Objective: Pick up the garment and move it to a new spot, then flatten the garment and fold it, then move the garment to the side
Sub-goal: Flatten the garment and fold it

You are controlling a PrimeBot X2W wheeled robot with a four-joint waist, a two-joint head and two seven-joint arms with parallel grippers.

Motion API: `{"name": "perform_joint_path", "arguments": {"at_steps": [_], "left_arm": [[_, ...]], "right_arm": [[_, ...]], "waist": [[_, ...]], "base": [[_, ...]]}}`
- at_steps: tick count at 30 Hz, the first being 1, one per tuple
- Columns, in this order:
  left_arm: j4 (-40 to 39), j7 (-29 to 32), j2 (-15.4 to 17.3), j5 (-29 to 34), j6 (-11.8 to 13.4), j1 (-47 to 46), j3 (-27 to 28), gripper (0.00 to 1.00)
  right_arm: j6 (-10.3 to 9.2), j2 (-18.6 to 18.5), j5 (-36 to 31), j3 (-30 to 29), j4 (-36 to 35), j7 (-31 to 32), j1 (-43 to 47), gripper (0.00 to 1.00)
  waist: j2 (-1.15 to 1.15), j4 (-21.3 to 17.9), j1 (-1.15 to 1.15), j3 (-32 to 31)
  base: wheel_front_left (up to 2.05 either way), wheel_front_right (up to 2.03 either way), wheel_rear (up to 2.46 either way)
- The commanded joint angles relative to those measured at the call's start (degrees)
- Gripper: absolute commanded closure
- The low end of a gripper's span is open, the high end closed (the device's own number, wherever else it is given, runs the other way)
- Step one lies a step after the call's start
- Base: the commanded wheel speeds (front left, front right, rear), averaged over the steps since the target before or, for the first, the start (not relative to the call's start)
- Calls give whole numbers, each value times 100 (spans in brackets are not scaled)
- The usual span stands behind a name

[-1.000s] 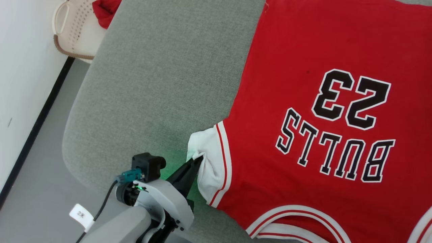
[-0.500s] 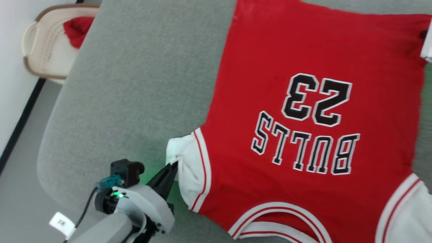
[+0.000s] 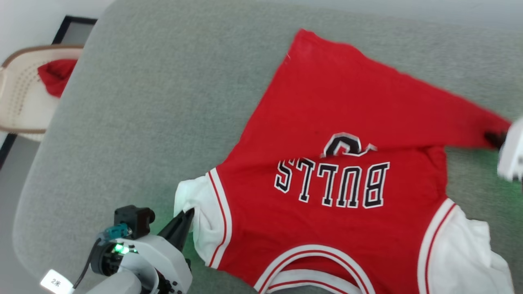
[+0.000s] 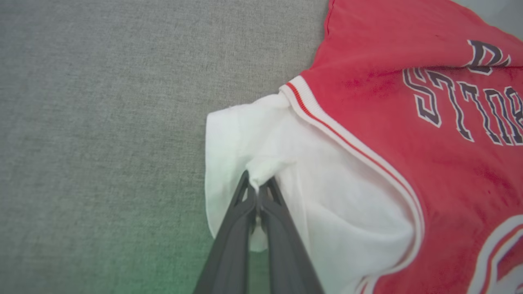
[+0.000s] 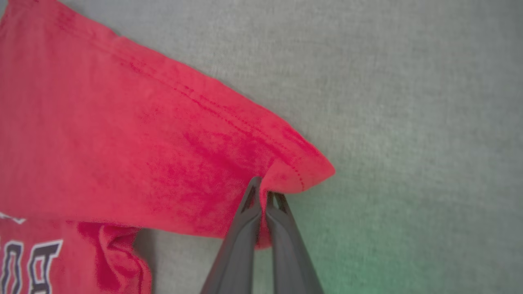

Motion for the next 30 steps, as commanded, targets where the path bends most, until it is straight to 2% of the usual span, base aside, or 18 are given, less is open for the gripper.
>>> {"name": "perform_joint_path", "arguments": {"at_steps": [1,3,4,5,6,12,16,20,21,22,30], "left_arm": [[-77,27,63,-11,72,66,18,100],[-146,41,120,-11,106,86,24,100],[-146,41,120,-11,106,86,24,100],[-202,69,163,-19,145,104,29,100],[-202,69,163,-19,145,104,29,100],[-334,108,241,-32,228,146,34,100],[-382,129,282,-41,251,165,35,100],[-418,158,305,-36,272,168,31,100],[-423,162,315,-37,277,174,33,100],[-425,160,327,-39,284,180,34,100],[-463,162,385,-93,335,278,44,100]], "right_arm": [[0,8,78,-206,-561,114,623,100],[-1,121,73,-444,-1111,252,1219,100],[-1,121,73,-444,-1111,252,1219,100],[-1,289,3,-683,-1626,396,1793,100],[-1,289,3,-683,-1626,396,1793,100],[-2,995,-200,-1289,-2777,702,3239,100],[-4,1323,-315,-1465,-3153,725,3777,100],[-4,1461,-408,-1519,-3238,611,3997,100],[-4,1467,-449,-1505,-3250,558,4008,66],[-5,1478,-490,-1499,-3253,519,4009,2],[-3,1198,-622,-1193,-3690,-93,4081,0]], "waist": [[0,-190,0,-160],[0,-247,0,-186],[0,-247,0,-186],[0,-293,0,-206],[0,-293,0,-206],[0,-381,0,-271],[0,-432,0,-314],[0,-463,0,-352],[0,-470,0,-364],[0,-477,0,-376],[0,-494,0,-497]], "base": [[0,0,0],[0,0,0],[0,0,0],[0,0,0],[0,0,0],[0,0,0],[0,0,0],[0,0,0],[0,0,0],[0,0,0],[0,0,0]]}}
